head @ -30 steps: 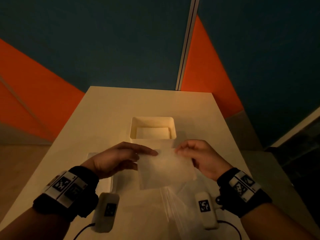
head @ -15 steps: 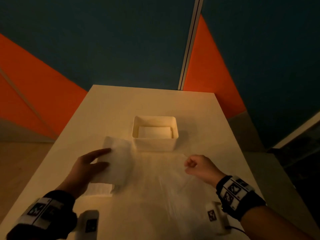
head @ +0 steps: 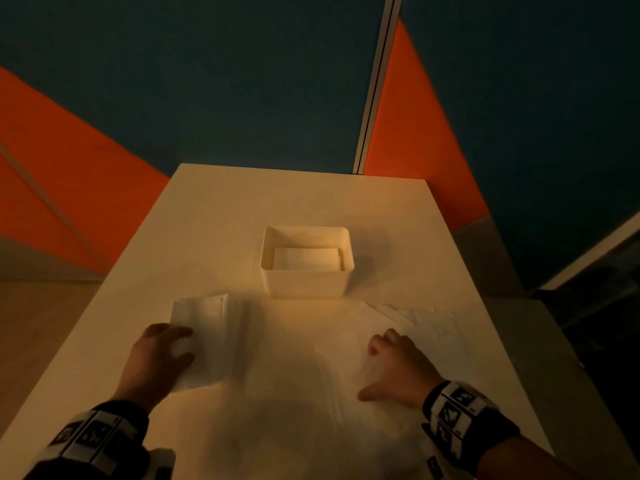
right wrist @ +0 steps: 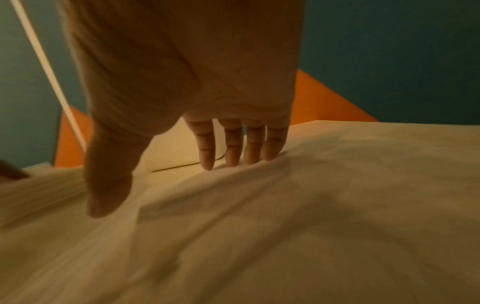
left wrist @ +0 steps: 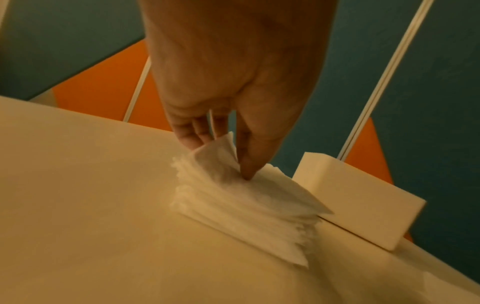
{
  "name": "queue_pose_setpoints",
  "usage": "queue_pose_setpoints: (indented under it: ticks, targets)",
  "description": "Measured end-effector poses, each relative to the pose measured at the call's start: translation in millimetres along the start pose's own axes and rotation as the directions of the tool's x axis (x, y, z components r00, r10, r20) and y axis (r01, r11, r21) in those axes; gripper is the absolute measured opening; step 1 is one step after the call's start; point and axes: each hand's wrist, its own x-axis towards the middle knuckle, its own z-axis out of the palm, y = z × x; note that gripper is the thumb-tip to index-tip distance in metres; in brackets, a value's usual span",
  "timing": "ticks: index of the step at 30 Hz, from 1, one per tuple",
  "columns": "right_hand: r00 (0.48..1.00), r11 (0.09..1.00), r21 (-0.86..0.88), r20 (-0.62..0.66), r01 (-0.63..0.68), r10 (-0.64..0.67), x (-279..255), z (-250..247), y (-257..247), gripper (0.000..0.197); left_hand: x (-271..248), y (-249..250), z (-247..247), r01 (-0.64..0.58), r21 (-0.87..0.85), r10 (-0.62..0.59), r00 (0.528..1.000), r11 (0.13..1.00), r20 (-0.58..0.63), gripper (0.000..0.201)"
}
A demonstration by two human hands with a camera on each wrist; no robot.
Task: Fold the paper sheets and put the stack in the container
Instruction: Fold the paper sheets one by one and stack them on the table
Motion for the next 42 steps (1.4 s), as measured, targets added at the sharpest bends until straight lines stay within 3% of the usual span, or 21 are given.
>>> queue_pose_setpoints:
  ticks: [3, 7, 11, 14, 17, 19, 20, 23, 26, 29, 31, 34, 37, 40, 42]
  targets:
    - [0.999, 0.986, -0.166, 0.006, 0.035, -0.034, -2.3, 8.8, -11.0, 0.078, 0.5, -0.1, 1.3, -0.006, 0.199, 0.011, 1.0, 0.98, -0.025, 0.045]
    - [0.999, 0.986, -0.161, -0.008, 0.048, -0.05, -2.1, 10.5, -12.3, 0.059, 0.5, 13.2, -3.4, 0.006, 0.255, 0.002, 0.999, 0.967, -0.033, 0.06]
    - [0.999, 0.999, -0.022, 0.024, 0.045, -0.044, -1.4, 4.4, -7.8, 0.042, -1.0, 27.3, -8.7, -0.02, 0.2, 0.03, 0.998, 0.98, -0.048, 0.061]
    - [0.998, 0.989, 0.133, -0.028, 0.059, -0.056, -0.9, -1.5, -2.9, 0.02, -3.7, 40.8, -10.9, -0.041, 0.158, 0.047, 0.998, 0.987, -0.039, 0.056]
    - [0.997, 0.965, 0.257, -0.067, 0.048, -0.032, -1.2, -9.0, 0.9, 0.029, -5.0, 56.1, -8.0, -0.138, 0.115, 0.137, 0.99, 0.984, 0.014, 0.047]
    - [0.997, 0.945, 0.327, -0.075, 0.019, 0.006, 0.5, -14.4, 3.6, 0.028, -6.7, 70.4, -4.2, -0.216, -0.045, 0.219, 0.973, 0.975, 0.077, 0.034]
    - [0.996, 0.936, 0.351, -0.087, 0.018, 0.014, 1.5, -17.6, 4.9, 0.025, -9.4, 80.1, -2.5, -0.192, -0.159, 0.216, 0.965, 0.968, 0.147, 0.027]
    - [0.986, 0.898, 0.436, -0.165, 0.057, 0.017, 3.9, -32.1, 3.2, 0.016, -18.4, 110.2, 4.6, 0.015, -0.391, 0.177, 0.875, 0.92, 0.451, 0.016]
    - [0.961, 0.84, 0.513, -0.274, 0.177, -0.035, 1.2, -48.6, -11.3, 0.024, -20.6, 130.0, 15.1, 0.159, -0.473, 0.228, 0.716, 0.867, 0.659, 0.023]
    - [0.91, 0.778, 0.526, -0.389, 0.344, -0.139, -6.9, -60.2, -34.5, 0.028, -18.3, 145.8, 20.3, 0.353, -0.535, 0.264, 0.586, 0.768, 0.766, 0.045]
    - [0.87, 0.744, 0.503, -0.444, 0.441, -0.215, -13.3, -64.3, -51.3, 0.022, -16.8, 155.4, 21.4, 0.459, -0.611, 0.328, 0.555, 0.645, 0.764, 0.056]
    - [0.815, 0.664, 0.502, -0.489, 0.553, -0.309, -19.5, -63.0, -71.7, 0.012, -15.5, 164.2, 22.1, 0.49, -0.74, 0.424, 0.61, 0.462, 0.669, 0.061]
    - [0.831, 0.548, 0.626, -0.447, 0.555, -0.331, -22.2, -63.5, -78.2, 0.005, -14.8, 167.2, 20.6, 0.438, -0.839, 0.444, 0.713, 0.322, 0.542, 0.045]
    - [0.852, 0.488, 0.712, -0.502, 0.505, -0.149, -18.8, -73.7, -67.4, 0.006, -11.7, 164.4, 12.7, 0.383, -0.876, 0.344, 0.813, 0.293, 0.471, 0.027]
    - [0.862, 0.516, 0.747, -0.506, 0.419, 0.031, -14.8, -82.6, -53.1, 0.014, -9.9, 159.9, 5.0, 0.354, -0.883, 0.348, 0.822, 0.309, 0.452, 0.031]
